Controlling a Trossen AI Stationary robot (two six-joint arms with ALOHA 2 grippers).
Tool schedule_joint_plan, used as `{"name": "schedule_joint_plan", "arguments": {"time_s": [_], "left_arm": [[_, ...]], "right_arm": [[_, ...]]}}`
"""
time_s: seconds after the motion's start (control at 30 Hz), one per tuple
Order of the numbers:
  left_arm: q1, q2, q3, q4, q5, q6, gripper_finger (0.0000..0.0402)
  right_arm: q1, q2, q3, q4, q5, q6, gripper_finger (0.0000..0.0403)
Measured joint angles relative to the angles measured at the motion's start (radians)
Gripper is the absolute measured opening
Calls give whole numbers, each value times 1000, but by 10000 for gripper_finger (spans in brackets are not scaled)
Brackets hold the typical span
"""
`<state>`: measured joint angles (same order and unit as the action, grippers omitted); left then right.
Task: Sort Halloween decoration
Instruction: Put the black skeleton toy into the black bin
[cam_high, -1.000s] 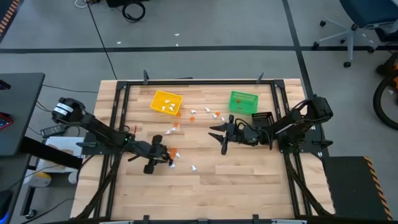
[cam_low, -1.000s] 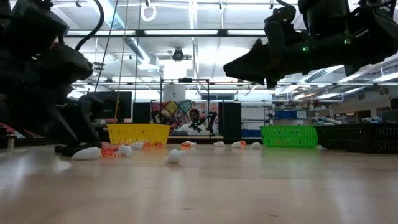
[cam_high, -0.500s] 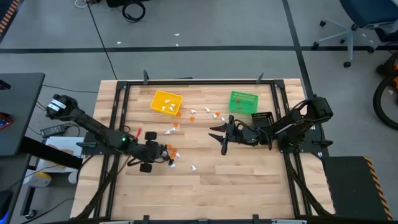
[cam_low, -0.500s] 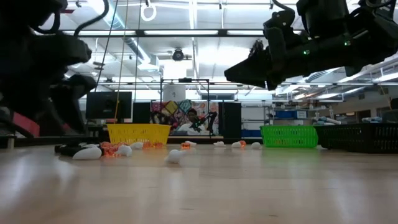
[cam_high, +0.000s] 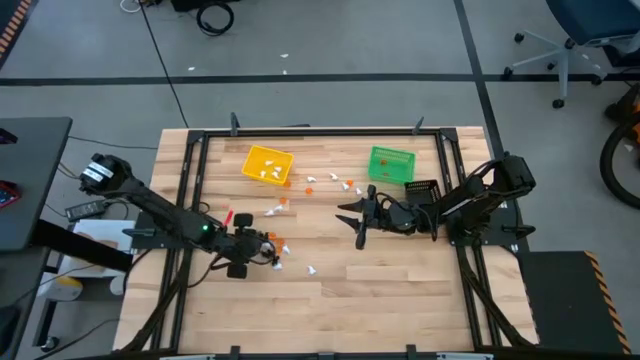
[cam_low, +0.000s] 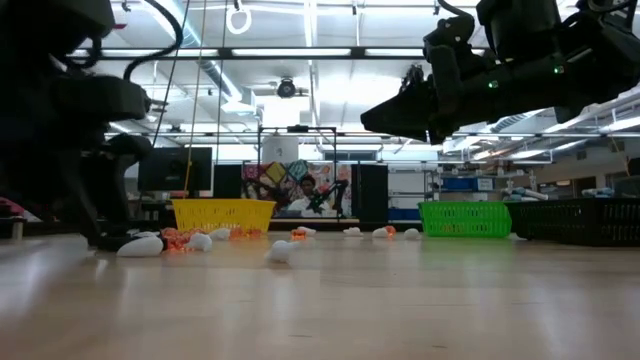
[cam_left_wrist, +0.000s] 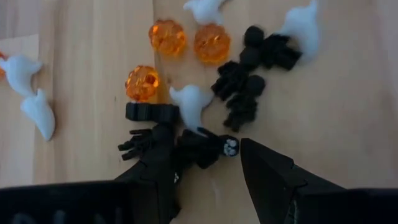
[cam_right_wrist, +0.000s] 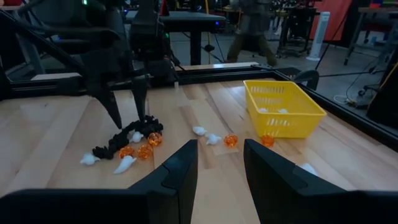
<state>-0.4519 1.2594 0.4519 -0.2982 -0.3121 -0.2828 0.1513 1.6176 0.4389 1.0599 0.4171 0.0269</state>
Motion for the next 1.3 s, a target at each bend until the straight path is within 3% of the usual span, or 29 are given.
{"name": "schedule_joint_plan", "arguments": {"time_s": [0.2, 0.7, 1.3], "left_arm": [[4, 54, 3, 20, -14, -9, 146], [4, 55, 1, 19, -33, -58, 10], [3, -3, -2, 71, -17, -46, 6]], "right_arm": [[0, 0, 0, 0, 0, 14, 134], [0, 0, 0, 0, 0, 15, 134], [0, 0, 0, -84, -42, 103, 134]]}}
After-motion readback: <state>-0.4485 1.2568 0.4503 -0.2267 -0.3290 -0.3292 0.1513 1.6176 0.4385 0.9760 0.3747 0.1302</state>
